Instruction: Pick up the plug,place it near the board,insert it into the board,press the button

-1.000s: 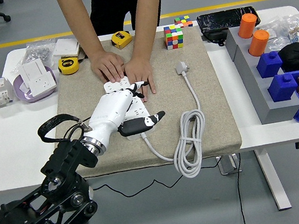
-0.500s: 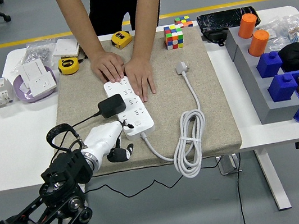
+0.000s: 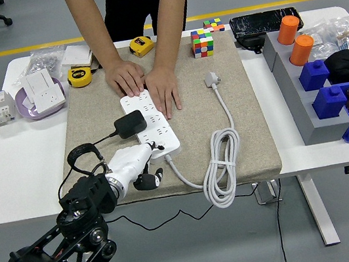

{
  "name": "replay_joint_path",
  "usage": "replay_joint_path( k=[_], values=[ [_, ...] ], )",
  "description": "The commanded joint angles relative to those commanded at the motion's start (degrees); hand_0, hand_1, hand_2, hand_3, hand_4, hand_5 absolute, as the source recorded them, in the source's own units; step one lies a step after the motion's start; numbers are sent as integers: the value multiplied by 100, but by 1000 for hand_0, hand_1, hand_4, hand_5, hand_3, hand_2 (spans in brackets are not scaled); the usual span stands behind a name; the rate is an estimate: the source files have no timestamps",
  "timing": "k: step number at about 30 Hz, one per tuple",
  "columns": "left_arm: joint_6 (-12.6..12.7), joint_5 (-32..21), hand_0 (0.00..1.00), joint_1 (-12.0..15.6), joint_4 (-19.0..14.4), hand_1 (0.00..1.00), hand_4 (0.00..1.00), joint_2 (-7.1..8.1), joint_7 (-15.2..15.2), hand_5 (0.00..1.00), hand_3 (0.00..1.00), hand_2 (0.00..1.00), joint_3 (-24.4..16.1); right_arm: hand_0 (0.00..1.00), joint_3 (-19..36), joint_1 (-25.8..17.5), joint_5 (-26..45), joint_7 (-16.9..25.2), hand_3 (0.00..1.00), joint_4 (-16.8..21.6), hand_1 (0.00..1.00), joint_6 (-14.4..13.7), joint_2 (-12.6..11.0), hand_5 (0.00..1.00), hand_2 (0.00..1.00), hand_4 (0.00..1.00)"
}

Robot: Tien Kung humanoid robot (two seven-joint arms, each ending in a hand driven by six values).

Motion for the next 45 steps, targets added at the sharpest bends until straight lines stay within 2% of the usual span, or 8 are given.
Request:
replay_joint_path(
  k=[8, 19, 36, 45],
  values=[
    [60, 45, 143, -72, -45, 64, 467, -2, -39, 156, 881, 156, 3, 887, -5, 21, 9, 0, 848, 0, 872, -1, -7, 998, 831, 998],
    [43, 223, 143, -138, 406, 64, 453, -115, -46, 161, 880, 155, 51, 886, -23, 8, 2, 8, 848, 0, 872, 1, -24, 998, 830, 998],
    [144, 348, 144, -163, 499, 63, 443, -183, -132, 169, 874, 155, 10, 887, -19, 3, -6, 14, 848, 0, 872, 6, -38, 998, 830, 998],
    [103, 328, 144, -157, 657, 63, 441, -144, -120, 168, 869, 156, 61, 886, -1, 9, -7, 17, 848, 0, 872, 5, -43, 998, 830, 998]
  ],
)
